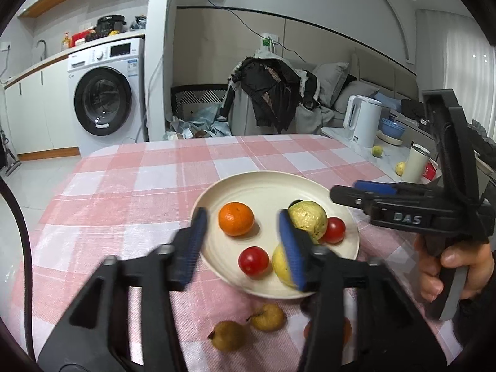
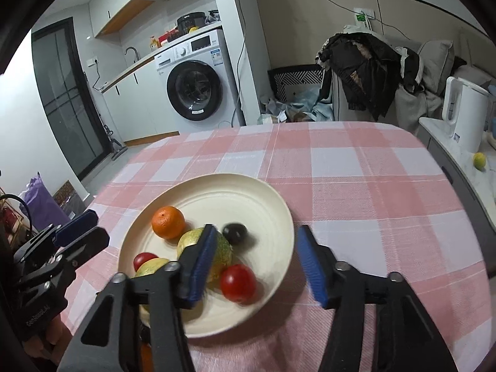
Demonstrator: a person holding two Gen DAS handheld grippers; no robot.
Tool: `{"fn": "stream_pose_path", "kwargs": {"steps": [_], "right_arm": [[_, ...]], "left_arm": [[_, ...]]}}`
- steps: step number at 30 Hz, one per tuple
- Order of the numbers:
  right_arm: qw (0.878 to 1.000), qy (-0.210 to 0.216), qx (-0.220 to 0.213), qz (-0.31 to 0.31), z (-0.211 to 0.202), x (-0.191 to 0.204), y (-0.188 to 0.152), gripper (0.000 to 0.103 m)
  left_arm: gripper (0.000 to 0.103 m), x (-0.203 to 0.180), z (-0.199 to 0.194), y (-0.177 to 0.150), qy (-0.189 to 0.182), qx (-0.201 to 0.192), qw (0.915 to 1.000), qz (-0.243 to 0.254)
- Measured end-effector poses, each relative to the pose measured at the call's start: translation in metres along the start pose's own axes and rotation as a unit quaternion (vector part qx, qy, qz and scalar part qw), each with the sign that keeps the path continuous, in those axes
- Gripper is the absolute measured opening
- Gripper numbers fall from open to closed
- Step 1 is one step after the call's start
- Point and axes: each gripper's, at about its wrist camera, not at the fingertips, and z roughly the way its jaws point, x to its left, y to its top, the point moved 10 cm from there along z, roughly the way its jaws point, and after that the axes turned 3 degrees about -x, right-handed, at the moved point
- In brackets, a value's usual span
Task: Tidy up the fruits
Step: 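Raise both open tools away from the plate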
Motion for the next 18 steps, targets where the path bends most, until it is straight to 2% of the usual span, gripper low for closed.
{"fn": "stream_pose_path", "kwargs": {"steps": [1,2,3,5,7,10,18], "right_arm": [[1.0,0.002,-0.002,0.001,-0.005,0.0,0.0,0.078],[1.0,0.005,-0.005,0.001,-0.011,0.0,0.0,0.083],[1.0,0.009,-0.007,-0.001,-0.016,0.001,-0.001,0.09],[1.0,0.01,-0.007,-0.007,-0.027,0.003,-0.004,0.099],[1.0,0.017,0.003,-0.006,-0.033,0.006,-0.009,0.102],[0.999,0.029,0.017,-0.006,-0.041,0.012,-0.018,0.103],[0.998,0.04,0.035,-0.045,-0.061,0.042,-0.037,0.103]], "left_arm": [[0.066,0.001,-0.008,0.002,0.002,-0.008,1.0,0.0],[0.078,0.002,-0.013,0.003,0.003,-0.013,0.9999,0.001],[0.087,0.003,-0.022,0.005,0.005,-0.021,0.9998,0.0],[0.09,0.004,-0.035,0.008,0.006,-0.03,0.9995,-0.001],[0.101,0.007,-0.049,0.01,0.008,-0.035,0.9994,-0.003],[0.103,0.013,-0.07,0.011,0.018,-0.045,0.9988,-0.002],[0.103,0.021,-0.108,0.003,0.034,-0.042,0.9985,-0.012]]}}
